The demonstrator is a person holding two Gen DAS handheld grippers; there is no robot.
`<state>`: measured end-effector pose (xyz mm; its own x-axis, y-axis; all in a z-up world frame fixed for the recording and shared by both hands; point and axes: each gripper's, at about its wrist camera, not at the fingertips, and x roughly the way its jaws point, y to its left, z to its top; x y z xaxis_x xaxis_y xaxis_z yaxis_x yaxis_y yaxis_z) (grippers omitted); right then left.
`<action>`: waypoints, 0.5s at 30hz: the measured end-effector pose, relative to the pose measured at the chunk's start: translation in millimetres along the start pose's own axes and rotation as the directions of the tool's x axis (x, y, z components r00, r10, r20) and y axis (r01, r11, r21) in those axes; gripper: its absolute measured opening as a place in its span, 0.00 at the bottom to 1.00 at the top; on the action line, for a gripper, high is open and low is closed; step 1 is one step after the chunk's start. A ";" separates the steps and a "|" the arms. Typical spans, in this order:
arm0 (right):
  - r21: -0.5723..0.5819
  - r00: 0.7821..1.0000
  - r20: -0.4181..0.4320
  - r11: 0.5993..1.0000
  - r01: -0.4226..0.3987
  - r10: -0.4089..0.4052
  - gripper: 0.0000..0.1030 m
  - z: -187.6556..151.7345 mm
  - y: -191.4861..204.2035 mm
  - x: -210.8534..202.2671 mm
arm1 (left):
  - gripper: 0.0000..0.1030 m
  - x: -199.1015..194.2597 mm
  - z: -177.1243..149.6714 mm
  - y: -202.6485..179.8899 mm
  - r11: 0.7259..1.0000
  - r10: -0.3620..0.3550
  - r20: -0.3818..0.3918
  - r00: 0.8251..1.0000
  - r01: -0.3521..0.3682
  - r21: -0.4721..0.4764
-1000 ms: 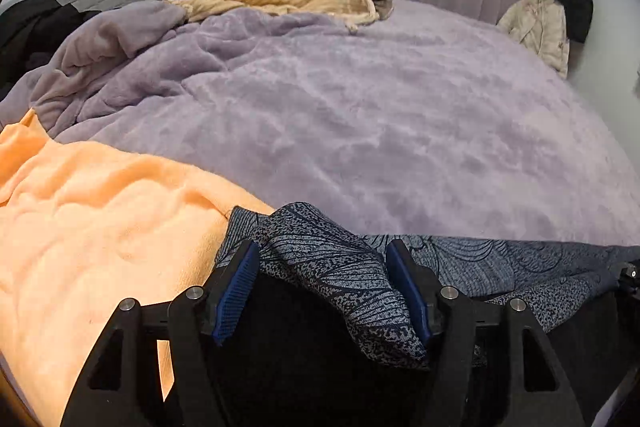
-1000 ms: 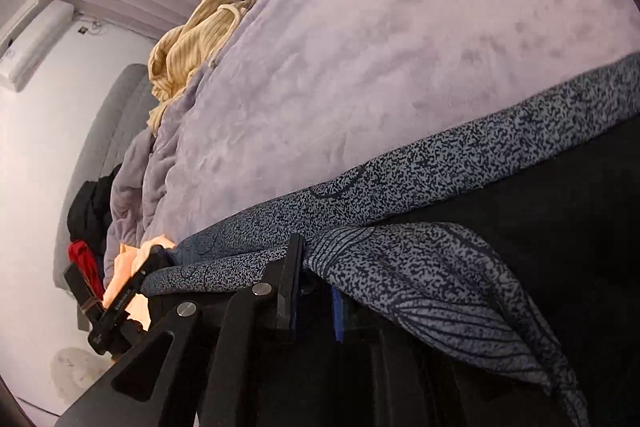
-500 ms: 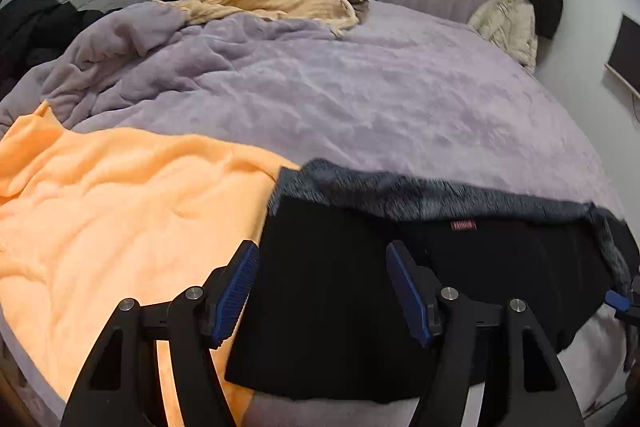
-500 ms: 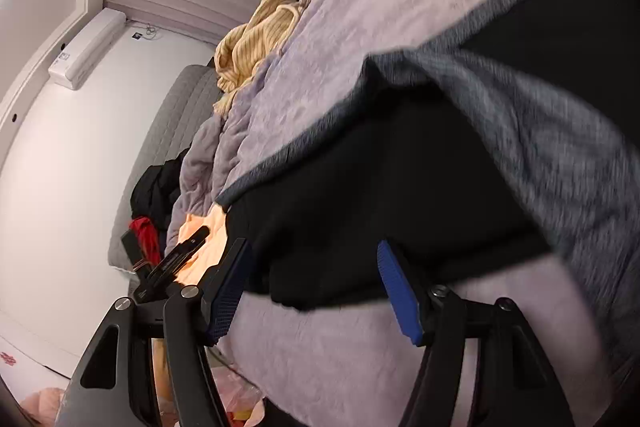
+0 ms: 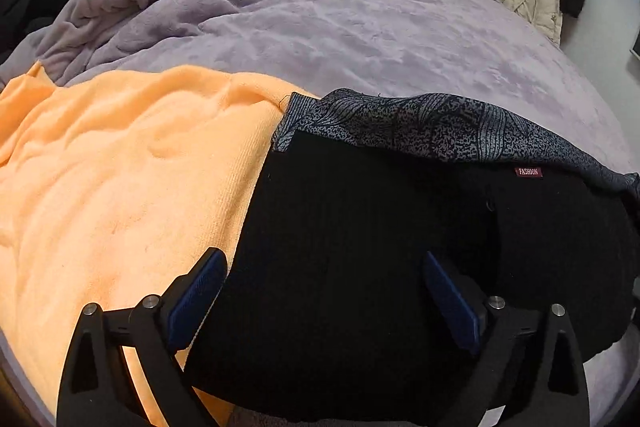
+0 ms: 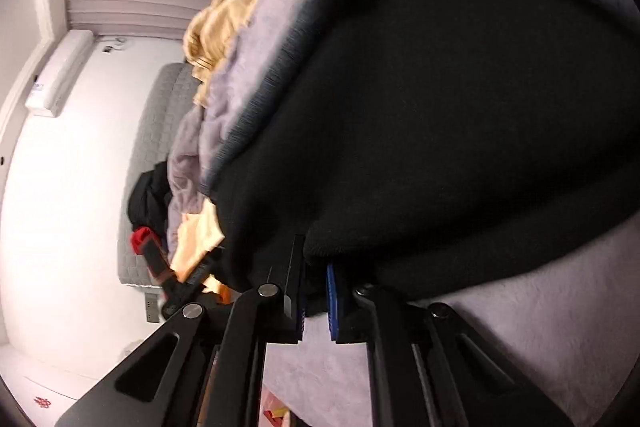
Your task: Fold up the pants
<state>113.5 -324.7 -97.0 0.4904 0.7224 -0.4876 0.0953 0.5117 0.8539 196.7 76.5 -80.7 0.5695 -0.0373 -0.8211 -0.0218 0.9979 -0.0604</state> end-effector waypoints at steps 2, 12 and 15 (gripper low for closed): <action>-0.065 0.999 0.047 0.998 -0.018 0.021 0.08 2.1 22.7 -22.2 | 0.96 -1.8 -0.5 -2.6 1.000 0.013 0.017 1.000 -0.013 0.018; -0.146 0.954 0.028 0.943 0.300 -0.299 0.09 -18.5 4.8 -43.7 | 1.00 -25.7 5.3 5.0 0.996 0.087 0.064 0.994 -0.089 0.019; -0.276 0.929 0.097 0.888 0.369 -0.356 0.30 -11.0 38.2 -51.5 | 1.00 -51.0 13.2 5.2 0.999 0.031 0.110 0.993 -0.034 0.028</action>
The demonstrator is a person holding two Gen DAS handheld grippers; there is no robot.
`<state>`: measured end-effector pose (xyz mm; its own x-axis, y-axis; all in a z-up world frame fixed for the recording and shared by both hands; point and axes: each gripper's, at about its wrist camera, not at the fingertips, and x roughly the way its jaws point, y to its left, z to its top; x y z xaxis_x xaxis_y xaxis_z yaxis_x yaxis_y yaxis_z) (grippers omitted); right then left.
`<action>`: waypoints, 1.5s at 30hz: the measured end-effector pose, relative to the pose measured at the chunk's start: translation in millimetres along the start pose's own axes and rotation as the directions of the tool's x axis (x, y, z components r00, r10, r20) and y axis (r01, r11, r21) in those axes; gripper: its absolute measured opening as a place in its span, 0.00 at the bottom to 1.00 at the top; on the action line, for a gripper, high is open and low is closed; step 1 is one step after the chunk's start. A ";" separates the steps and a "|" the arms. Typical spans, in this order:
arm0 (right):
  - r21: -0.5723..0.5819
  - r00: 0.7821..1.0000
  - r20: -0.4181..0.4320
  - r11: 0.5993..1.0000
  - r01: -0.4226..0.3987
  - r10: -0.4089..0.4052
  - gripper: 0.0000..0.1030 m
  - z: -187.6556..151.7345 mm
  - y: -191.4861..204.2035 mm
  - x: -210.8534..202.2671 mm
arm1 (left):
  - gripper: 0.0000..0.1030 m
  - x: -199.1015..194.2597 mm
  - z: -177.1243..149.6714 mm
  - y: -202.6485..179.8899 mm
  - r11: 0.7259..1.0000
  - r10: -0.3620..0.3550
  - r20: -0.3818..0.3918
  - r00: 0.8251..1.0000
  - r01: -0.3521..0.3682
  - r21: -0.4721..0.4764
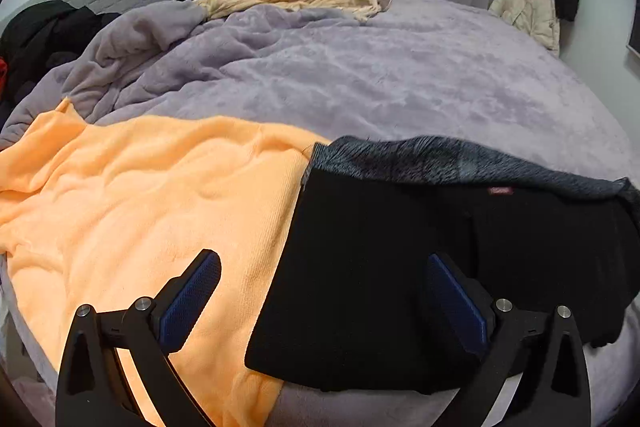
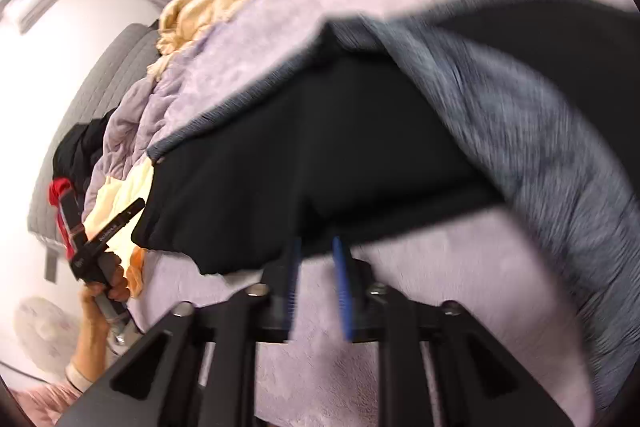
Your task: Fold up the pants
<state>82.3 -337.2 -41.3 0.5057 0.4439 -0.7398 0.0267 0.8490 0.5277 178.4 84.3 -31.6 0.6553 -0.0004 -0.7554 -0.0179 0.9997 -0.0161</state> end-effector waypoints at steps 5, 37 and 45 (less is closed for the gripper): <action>0.035 0.991 0.068 0.992 -0.120 0.117 0.50 18.7 16.3 -2.9 | 1.00 -37.1 6.2 -42.1 0.990 -0.103 0.053 0.993 0.097 0.102; 0.381 0.868 0.433 0.824 -0.419 0.241 0.20 -155.4 -219.1 -166.4 | 1.00 -50.0 -85.7 -453.8 0.571 -0.649 -0.426 0.630 0.774 0.275; 0.251 0.770 0.574 0.835 -0.490 0.279 0.20 -49.5 -222.4 -223.7 | 1.00 -56.1 -11.0 -504.0 0.568 -0.672 -0.299 0.678 0.731 0.378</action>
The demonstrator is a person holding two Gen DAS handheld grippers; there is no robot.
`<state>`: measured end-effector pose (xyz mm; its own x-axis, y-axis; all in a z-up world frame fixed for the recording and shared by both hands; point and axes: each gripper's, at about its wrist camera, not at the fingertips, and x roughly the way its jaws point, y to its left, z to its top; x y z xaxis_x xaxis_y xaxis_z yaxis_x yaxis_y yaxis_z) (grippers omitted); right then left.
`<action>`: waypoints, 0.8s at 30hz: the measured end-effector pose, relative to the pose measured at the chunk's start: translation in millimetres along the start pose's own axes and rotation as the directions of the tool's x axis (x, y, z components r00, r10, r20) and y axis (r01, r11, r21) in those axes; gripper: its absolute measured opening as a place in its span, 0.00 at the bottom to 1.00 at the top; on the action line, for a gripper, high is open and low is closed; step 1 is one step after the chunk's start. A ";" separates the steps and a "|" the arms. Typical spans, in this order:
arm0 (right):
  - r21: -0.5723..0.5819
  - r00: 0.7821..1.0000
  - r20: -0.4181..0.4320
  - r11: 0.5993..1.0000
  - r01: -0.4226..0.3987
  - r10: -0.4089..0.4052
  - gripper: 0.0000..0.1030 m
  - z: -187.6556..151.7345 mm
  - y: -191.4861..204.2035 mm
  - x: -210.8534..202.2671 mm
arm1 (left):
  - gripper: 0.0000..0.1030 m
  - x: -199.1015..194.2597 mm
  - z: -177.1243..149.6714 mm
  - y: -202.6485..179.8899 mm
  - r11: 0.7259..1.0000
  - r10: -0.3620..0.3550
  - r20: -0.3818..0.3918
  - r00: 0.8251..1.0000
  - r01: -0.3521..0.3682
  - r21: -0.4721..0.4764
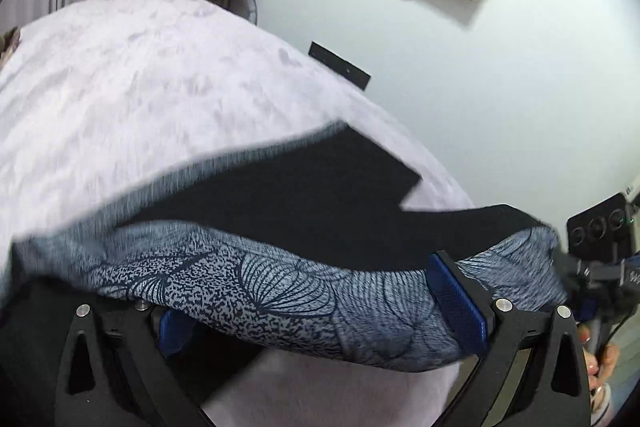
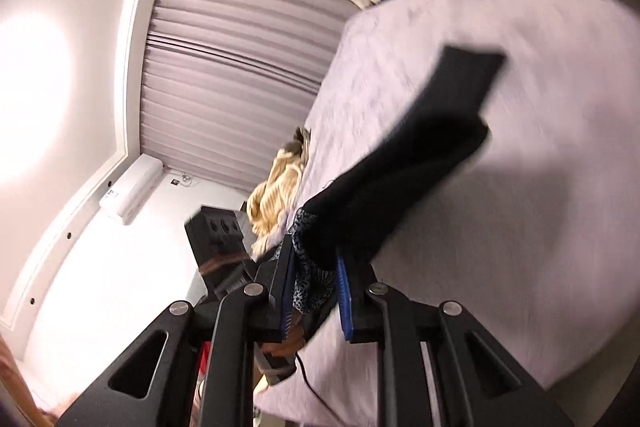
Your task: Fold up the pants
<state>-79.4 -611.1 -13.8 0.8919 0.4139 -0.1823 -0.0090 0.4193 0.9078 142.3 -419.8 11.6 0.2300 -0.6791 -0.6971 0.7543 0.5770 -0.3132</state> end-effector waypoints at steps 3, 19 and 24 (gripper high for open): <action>-0.012 0.998 0.042 0.999 0.038 -0.037 0.20 53.8 11.4 26.2 | 1.00 3.5 38.9 12.9 0.998 0.039 0.016 0.999 -0.039 -0.047; -0.003 0.941 -0.004 0.941 0.337 -0.337 0.56 83.7 -49.5 64.2 | 1.00 -69.3 -45.8 138.0 0.867 0.498 -0.015 0.867 -0.498 0.025; 0.008 0.950 0.153 0.962 0.274 -0.272 0.56 81.0 -34.4 43.0 | 1.00 -85.4 -62.6 182.2 0.838 0.523 -0.067 0.850 -0.527 -0.141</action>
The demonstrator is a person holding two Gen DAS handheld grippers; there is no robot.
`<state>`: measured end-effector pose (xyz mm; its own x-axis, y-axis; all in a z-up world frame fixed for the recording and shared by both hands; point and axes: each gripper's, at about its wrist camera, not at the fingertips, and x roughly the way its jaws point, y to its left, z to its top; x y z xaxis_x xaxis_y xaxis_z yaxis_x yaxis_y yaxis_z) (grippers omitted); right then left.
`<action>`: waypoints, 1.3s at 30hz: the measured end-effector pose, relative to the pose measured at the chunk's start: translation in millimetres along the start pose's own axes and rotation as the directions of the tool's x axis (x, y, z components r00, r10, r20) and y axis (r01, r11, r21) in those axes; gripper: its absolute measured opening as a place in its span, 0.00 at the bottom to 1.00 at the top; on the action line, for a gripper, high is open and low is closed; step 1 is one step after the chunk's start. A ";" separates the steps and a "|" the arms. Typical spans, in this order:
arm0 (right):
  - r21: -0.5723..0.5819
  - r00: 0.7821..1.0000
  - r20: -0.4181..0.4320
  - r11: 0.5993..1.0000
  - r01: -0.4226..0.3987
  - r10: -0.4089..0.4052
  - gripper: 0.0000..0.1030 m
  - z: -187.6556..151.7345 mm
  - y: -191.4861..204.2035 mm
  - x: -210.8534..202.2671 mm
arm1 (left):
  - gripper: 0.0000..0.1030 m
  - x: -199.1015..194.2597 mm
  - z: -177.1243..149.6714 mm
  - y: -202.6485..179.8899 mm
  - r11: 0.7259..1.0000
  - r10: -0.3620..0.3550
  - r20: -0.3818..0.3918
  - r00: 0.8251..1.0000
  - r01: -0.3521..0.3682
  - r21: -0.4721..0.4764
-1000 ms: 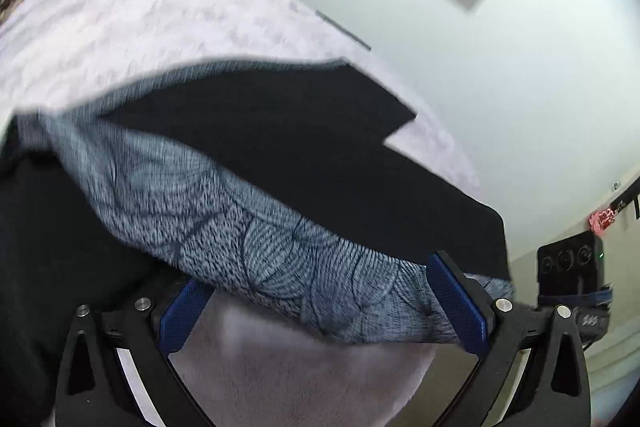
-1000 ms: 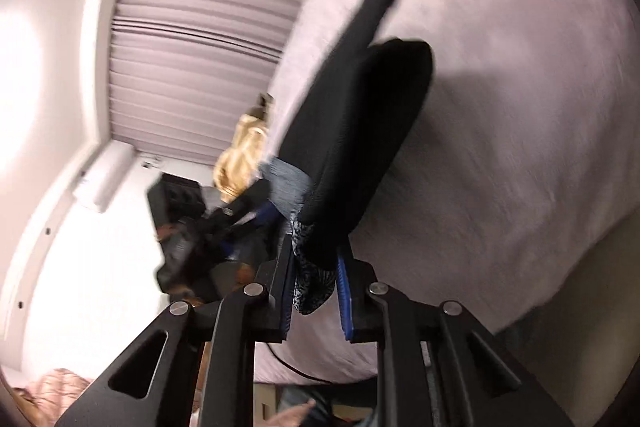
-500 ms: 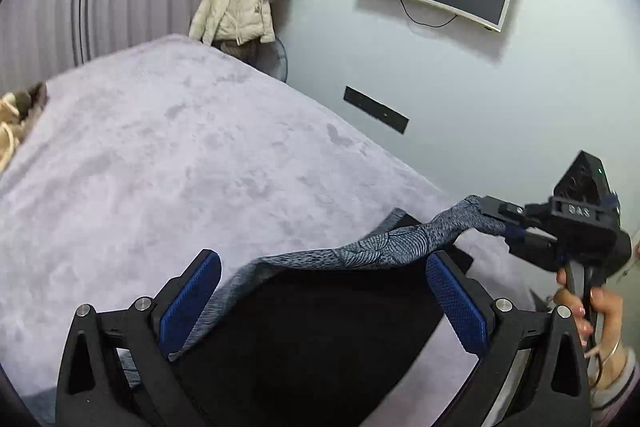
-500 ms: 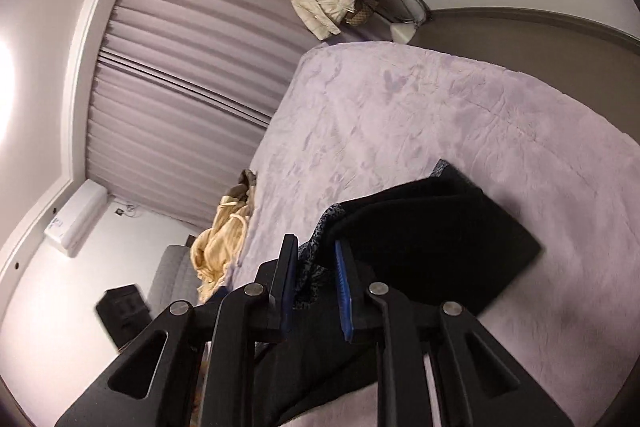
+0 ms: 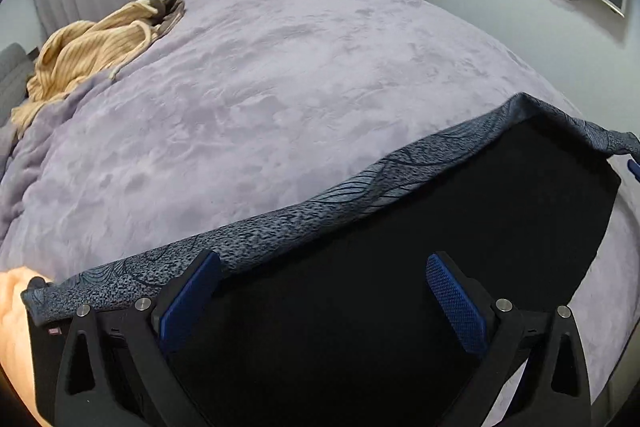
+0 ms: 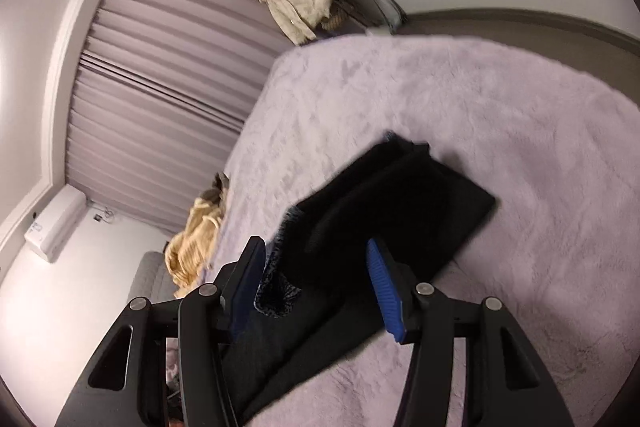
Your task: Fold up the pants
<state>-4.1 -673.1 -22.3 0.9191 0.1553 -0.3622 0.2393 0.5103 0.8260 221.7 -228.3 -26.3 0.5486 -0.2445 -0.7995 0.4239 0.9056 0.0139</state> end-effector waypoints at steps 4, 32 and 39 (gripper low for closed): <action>-0.117 0.994 0.107 0.993 0.011 0.002 0.56 29.0 40.9 -25.2 | 1.00 20.7 9.7 -0.4 0.997 0.075 -0.014 0.997 -0.075 0.000; 0.047 0.952 -0.248 0.979 0.197 -0.179 0.23 -46.6 -24.0 33.5 | 1.00 -22.2 -52.0 71.7 0.987 0.116 -0.054 0.992 -0.122 -0.103; -0.346 0.948 -0.210 0.925 0.157 -0.239 0.59 -73.0 85.8 14.9 | 1.00 -72.2 -80.7 140.4 0.979 0.143 0.009 0.990 -0.140 -0.150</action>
<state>7.3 -565.3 11.7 0.7483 0.2025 -0.6316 0.2573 0.7891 0.5578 183.4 -55.5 -15.1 0.6103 -0.1161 -0.7836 0.2300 0.9726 0.0351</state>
